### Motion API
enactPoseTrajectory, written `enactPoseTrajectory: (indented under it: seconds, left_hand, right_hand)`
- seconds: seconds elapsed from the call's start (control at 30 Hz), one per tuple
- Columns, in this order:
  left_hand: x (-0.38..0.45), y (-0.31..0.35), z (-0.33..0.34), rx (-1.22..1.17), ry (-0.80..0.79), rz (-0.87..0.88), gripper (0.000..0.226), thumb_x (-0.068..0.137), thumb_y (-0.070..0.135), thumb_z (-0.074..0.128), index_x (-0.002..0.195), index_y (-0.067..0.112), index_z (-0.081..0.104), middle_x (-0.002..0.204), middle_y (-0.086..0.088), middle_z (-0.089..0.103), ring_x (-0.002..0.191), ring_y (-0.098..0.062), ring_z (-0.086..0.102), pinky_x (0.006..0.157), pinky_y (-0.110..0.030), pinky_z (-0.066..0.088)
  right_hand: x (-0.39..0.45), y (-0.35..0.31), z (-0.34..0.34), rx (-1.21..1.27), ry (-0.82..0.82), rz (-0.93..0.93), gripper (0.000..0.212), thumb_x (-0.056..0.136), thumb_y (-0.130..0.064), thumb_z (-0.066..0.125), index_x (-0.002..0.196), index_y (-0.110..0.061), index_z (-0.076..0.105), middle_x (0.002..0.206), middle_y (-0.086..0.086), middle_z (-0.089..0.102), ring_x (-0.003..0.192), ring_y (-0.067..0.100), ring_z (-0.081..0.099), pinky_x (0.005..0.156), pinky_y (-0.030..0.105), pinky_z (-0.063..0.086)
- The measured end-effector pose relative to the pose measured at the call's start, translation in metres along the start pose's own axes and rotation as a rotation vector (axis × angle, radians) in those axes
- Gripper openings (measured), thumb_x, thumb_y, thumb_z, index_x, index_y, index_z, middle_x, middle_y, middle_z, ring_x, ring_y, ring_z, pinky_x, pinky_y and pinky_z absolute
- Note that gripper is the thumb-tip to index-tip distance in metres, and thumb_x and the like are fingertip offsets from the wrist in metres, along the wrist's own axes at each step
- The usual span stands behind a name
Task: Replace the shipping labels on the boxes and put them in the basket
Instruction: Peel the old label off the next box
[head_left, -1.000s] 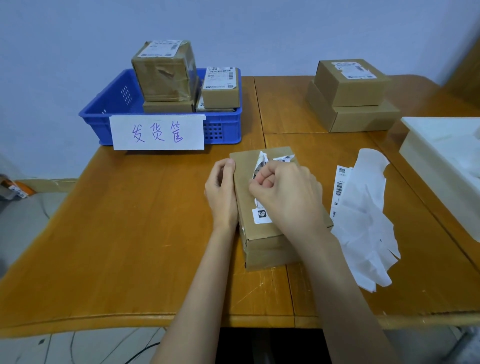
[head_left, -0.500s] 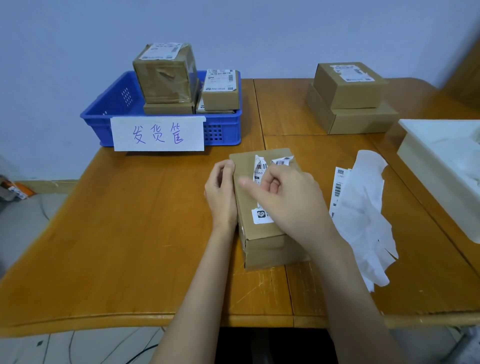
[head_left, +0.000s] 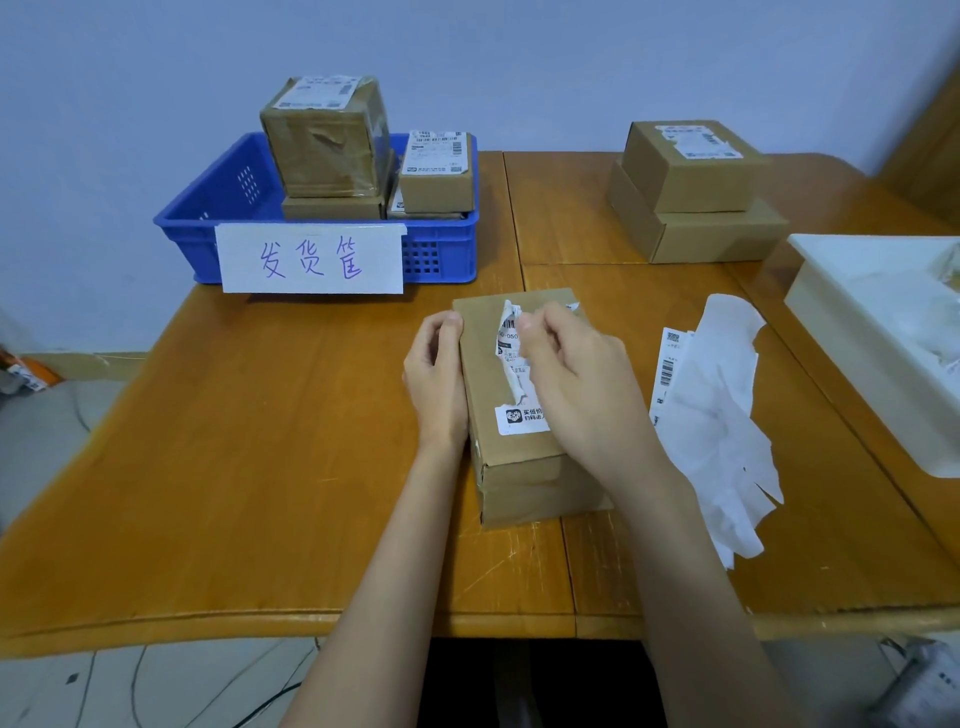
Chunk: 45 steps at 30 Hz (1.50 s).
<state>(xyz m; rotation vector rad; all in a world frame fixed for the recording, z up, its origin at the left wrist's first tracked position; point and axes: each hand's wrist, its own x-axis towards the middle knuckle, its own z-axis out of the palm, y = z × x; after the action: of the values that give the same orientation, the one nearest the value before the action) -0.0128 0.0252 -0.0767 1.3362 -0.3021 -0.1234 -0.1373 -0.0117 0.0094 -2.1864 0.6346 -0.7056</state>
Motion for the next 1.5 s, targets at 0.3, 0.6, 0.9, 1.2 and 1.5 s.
enactPoseTrajectory:
  seconds: [0.3, 0.6, 0.9, 1.2, 1.5]
  left_hand:
    - [0.002, 0.000, 0.001, 0.001, 0.003, 0.021, 0.019, 0.100, 0.014, 0.050, 0.085, 0.012, 0.062, 0.074, 0.012, 0.057, 0.071, -0.001, 0.050, 0.069, -0.020, 0.040]
    - [0.002, -0.004, -0.001, 0.004, -0.004, 0.012, 0.023, 0.099, 0.021, 0.050, 0.095, 0.006, 0.067, 0.090, -0.001, 0.066, 0.082, -0.008, 0.056, 0.074, -0.027, 0.044]
    - [0.001, -0.004, -0.001, 0.000, -0.002, 0.009, 0.021, 0.100, 0.021, 0.050, 0.091, 0.010, 0.067, 0.086, 0.003, 0.065, 0.079, -0.006, 0.056, 0.073, -0.024, 0.044]
    - [0.000, -0.004, -0.001, -0.002, 0.001, 0.019, 0.021, 0.100, 0.019, 0.050, 0.093, 0.009, 0.066, 0.088, 0.002, 0.066, 0.080, -0.006, 0.056, 0.073, -0.024, 0.044]
    - [0.001, -0.004, -0.001, -0.006, -0.010, 0.015, 0.022, 0.099, 0.021, 0.051, 0.093, 0.008, 0.067, 0.088, 0.001, 0.065, 0.080, -0.008, 0.056, 0.074, -0.027, 0.043]
  right_hand:
    - [-0.029, 0.006, -0.003, -0.110, -0.035, -0.182, 0.008, 0.069, -0.031, 0.064, 0.070, -0.025, 0.059, 0.069, -0.013, 0.050, 0.068, 0.008, 0.049, 0.070, 0.023, 0.038]
    - [-0.023, 0.007, -0.011, 0.039, -0.099, -0.121, 0.009, 0.072, -0.011, 0.078, 0.069, -0.016, 0.072, 0.074, -0.003, 0.063, 0.070, 0.012, 0.054, 0.062, 0.012, 0.042]
    - [-0.028, 0.012, -0.011, 0.026, -0.012, -0.159, 0.008, 0.071, -0.022, 0.080, 0.073, -0.019, 0.072, 0.074, -0.011, 0.060, 0.072, 0.009, 0.057, 0.063, 0.009, 0.038]
    - [-0.028, 0.014, -0.009, 0.085, 0.000, -0.184, 0.009, 0.073, -0.008, 0.077, 0.068, -0.015, 0.072, 0.070, -0.011, 0.062, 0.070, 0.011, 0.060, 0.065, 0.011, 0.041]
    - [-0.032, 0.017, -0.005, -0.010, -0.004, -0.248, 0.011, 0.079, -0.021, 0.074, 0.070, -0.017, 0.071, 0.078, -0.008, 0.060, 0.075, 0.009, 0.054, 0.080, 0.017, 0.039]
